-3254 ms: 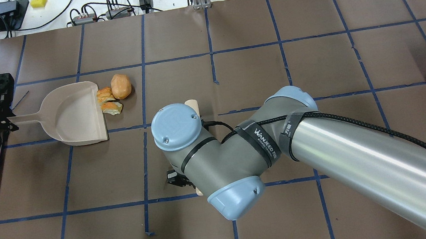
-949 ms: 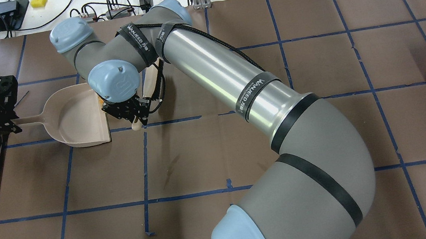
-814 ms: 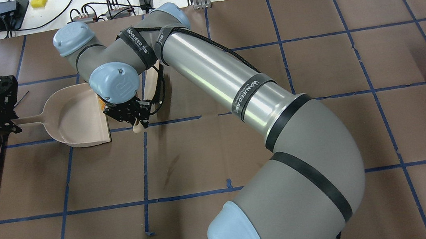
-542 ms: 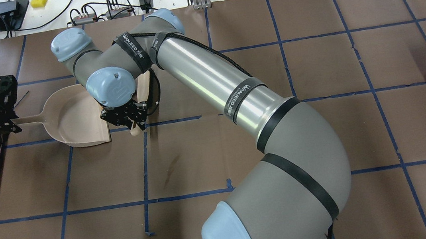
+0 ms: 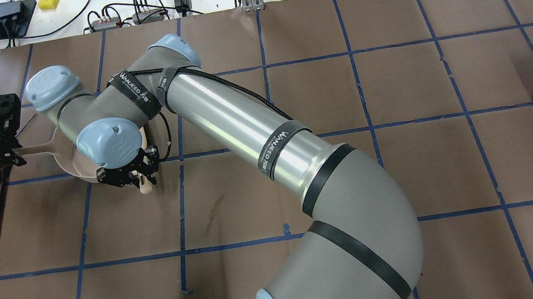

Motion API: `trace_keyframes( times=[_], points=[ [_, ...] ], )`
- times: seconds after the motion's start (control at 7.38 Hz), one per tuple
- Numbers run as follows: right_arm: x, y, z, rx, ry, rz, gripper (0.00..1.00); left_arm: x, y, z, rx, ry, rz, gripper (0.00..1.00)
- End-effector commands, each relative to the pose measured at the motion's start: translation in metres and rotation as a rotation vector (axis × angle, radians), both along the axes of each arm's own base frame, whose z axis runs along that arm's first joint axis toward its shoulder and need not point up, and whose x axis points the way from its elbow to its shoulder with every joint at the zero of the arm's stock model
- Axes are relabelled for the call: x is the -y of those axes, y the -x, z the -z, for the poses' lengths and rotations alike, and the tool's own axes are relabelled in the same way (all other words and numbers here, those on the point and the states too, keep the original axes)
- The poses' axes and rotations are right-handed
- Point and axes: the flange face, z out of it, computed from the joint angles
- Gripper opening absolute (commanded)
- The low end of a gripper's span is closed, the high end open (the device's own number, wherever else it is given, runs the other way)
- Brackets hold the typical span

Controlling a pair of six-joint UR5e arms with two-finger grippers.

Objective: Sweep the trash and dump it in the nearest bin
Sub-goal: 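Sweep the bread rolls into the dustpan with the brush in the right gripper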

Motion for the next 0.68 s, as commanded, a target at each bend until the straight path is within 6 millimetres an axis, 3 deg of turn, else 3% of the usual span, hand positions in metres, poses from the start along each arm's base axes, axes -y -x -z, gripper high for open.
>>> trace_keyframes(
  times=[0.0,0.14,0.27,0.54],
  points=[
    [-0.003,-0.008,-0.009,0.055,0.03,-0.09,0.0,0.0,0.0,0.0,0.0,0.0,-0.002,0.01],
    [-0.006,-0.01,-0.016,0.071,0.033,-0.172,0.0,0.0,0.0,-0.001,0.001,0.001,-0.001,0.01],
    [-0.025,-0.022,-0.019,0.077,0.034,-0.206,0.0,-0.001,0.0,0.0,-0.002,0.0,-0.003,0.01],
    [-0.064,-0.031,-0.062,0.083,0.019,-0.2,0.0,-0.002,0.001,0.001,-0.007,0.002,-0.009,0.01]
  ],
)
